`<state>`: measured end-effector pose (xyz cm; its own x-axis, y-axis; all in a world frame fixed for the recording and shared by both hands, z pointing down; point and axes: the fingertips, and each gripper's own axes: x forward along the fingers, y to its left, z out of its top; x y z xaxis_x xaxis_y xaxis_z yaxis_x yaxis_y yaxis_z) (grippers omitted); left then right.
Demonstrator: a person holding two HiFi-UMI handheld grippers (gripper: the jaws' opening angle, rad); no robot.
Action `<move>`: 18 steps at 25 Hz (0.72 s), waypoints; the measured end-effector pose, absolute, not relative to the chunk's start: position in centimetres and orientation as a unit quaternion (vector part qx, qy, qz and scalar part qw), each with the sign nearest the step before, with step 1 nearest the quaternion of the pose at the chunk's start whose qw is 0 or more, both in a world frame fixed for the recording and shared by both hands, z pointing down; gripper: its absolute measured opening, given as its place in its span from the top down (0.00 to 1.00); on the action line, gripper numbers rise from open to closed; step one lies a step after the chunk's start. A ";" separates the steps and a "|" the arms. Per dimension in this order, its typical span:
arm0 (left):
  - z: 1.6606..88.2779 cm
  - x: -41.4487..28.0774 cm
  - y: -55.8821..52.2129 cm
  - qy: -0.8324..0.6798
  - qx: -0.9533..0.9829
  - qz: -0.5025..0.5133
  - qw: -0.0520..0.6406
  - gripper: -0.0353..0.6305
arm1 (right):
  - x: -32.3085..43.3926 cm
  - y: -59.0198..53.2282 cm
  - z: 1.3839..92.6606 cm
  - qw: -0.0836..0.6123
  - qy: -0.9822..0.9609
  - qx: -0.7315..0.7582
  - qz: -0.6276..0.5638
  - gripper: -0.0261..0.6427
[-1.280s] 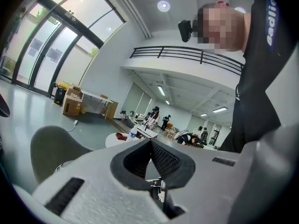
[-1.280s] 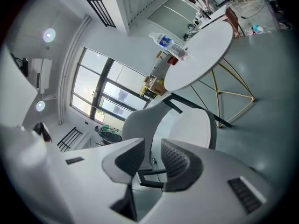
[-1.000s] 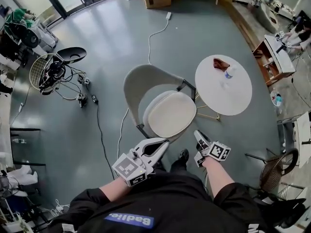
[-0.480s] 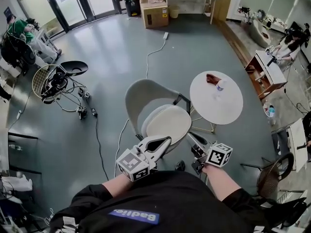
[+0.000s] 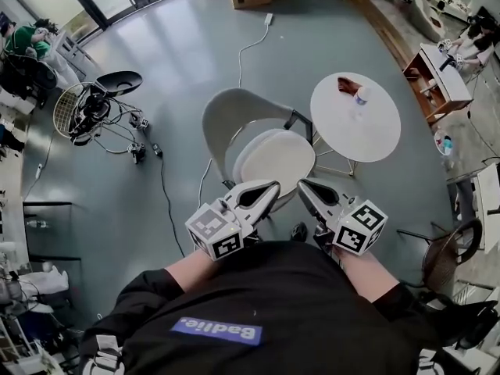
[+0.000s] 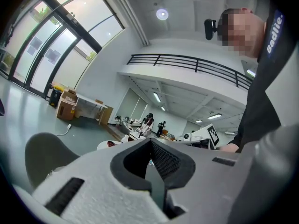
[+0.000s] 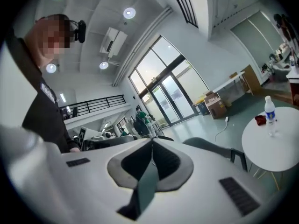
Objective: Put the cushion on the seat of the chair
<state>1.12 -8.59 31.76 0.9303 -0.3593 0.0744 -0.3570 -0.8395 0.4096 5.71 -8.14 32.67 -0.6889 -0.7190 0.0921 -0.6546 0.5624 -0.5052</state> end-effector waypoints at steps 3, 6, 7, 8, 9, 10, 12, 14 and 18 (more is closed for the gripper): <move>31.8 1.3 -8.3 -0.182 0.961 0.005 0.208 0.93 | 5.2 -7.7 32.3 0.048 0.889 -0.396 -0.222 0.92; 32.0 1.6 -7.9 -0.178 0.963 0.010 0.202 0.93 | 5.2 -7.4 32.4 0.026 0.893 -0.413 -0.178 0.92; 32.1 1.8 -7.7 -0.175 0.964 0.012 0.201 0.93 | 5.2 -7.2 32.6 0.019 0.892 -0.419 -0.167 0.92; 32.2 1.9 -7.5 -0.172 0.965 0.014 0.200 0.93 | 5.2 -7.0 32.8 0.012 0.892 -0.422 -0.159 0.92; 32.3 2.1 -7.4 -0.169 0.965 0.015 0.198 0.93 | 5.2 -6.8 32.9 0.006 0.893 -0.424 -0.152 0.92; 32.3 2.1 -7.3 -0.167 0.966 0.015 0.197 0.93 | 5.1 -6.7 33.0 0.001 0.894 -0.424 -0.145 0.92; 32.3 2.3 -7.2 -0.164 0.967 0.014 0.194 0.93 | 4.8 -6.4 33.1 -0.009 0.897 -0.422 -0.134 0.92; 32.4 2.4 -7.0 -0.160 0.968 0.013 0.191 0.93 | 4.7 -6.2 33.1 -0.013 0.899 -0.419 -0.130 0.92; 32.2 2.4 -6.7 -0.157 0.969 0.013 0.189 0.93 | 4.4 -6.0 32.9 -0.017 0.900 -0.417 -0.122 0.92</move>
<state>2.36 -6.72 32.23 0.9502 -0.3001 0.0842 -0.3097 -0.8787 0.3632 4.44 -5.97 32.88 -0.6512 -0.7474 0.1319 -0.7555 0.6220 -0.2056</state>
